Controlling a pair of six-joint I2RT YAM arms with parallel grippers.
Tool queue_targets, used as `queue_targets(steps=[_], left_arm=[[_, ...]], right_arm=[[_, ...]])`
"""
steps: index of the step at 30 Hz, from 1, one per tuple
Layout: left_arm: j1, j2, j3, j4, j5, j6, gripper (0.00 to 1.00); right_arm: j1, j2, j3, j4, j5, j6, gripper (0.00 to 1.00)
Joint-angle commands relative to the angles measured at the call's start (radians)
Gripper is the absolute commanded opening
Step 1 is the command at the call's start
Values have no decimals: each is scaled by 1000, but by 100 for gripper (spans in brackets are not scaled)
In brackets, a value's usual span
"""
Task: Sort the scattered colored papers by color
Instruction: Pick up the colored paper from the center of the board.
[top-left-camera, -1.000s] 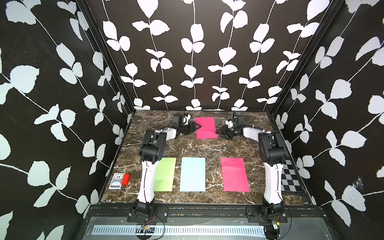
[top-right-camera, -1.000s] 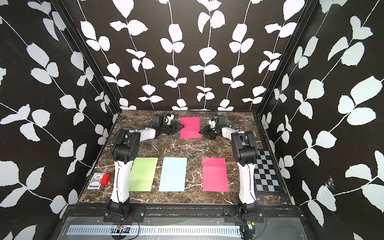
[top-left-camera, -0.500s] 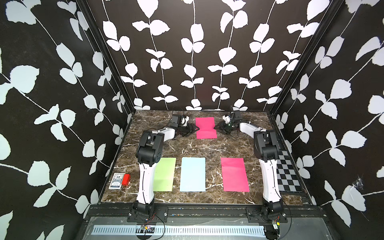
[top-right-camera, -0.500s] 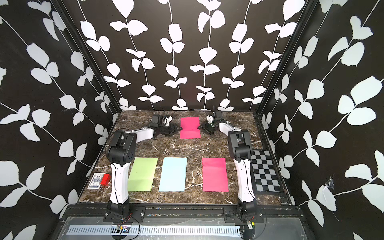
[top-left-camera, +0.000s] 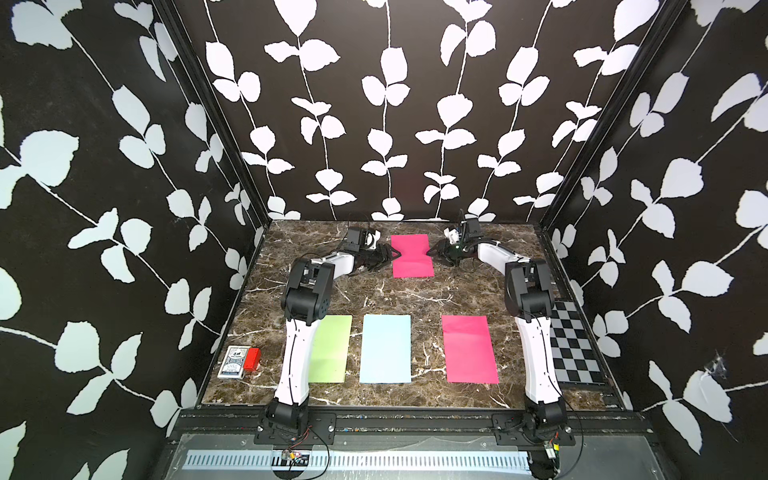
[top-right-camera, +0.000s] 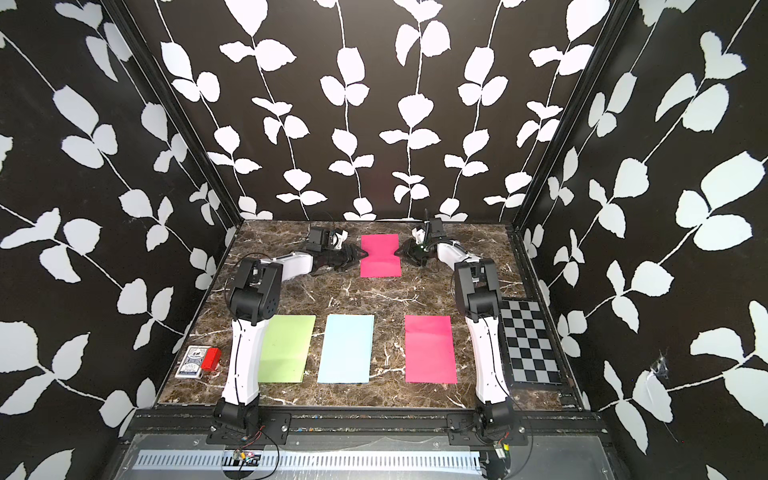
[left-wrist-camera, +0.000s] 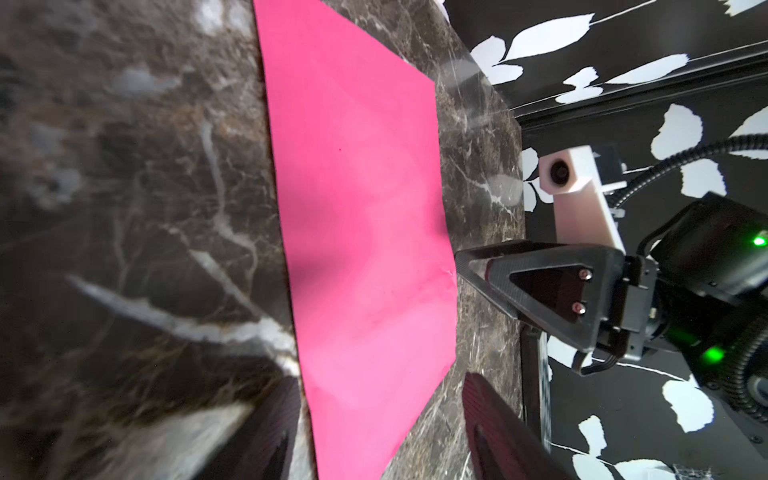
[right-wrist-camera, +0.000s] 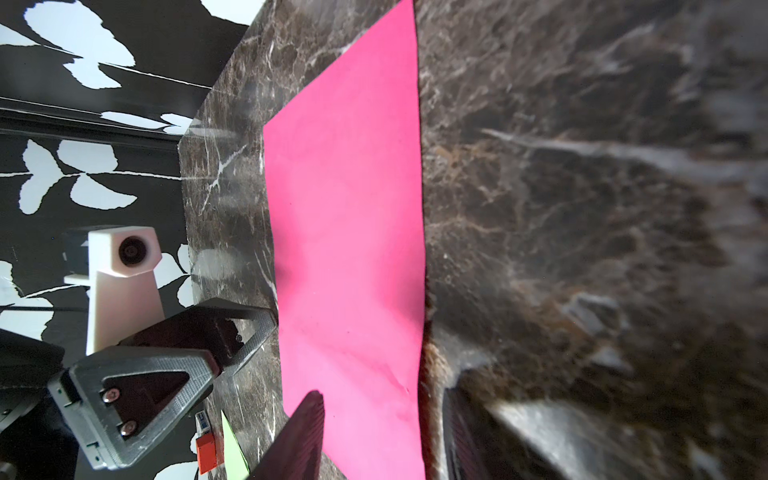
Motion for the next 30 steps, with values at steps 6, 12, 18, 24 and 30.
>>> queue_targets(steps=[6, 12, 18, 24, 30], left_arm=[[7, 35, 11, -12, 5, -8, 65], [6, 46, 12, -7, 6, -18, 66], [7, 54, 8, -7, 8, -18, 66], [7, 66, 15, -1, 15, -24, 66], [6, 77, 43, -11, 28, -21, 66]], right_arm=[[6, 9, -182, 49, -45, 92, 46], [6, -15, -265, 157, -95, 160, 46], [-4, -34, -377, 378, -151, 305, 46], [-6, 4, -394, 598, -208, 470, 45], [0, 20, -281, 391, -197, 343, 45]])
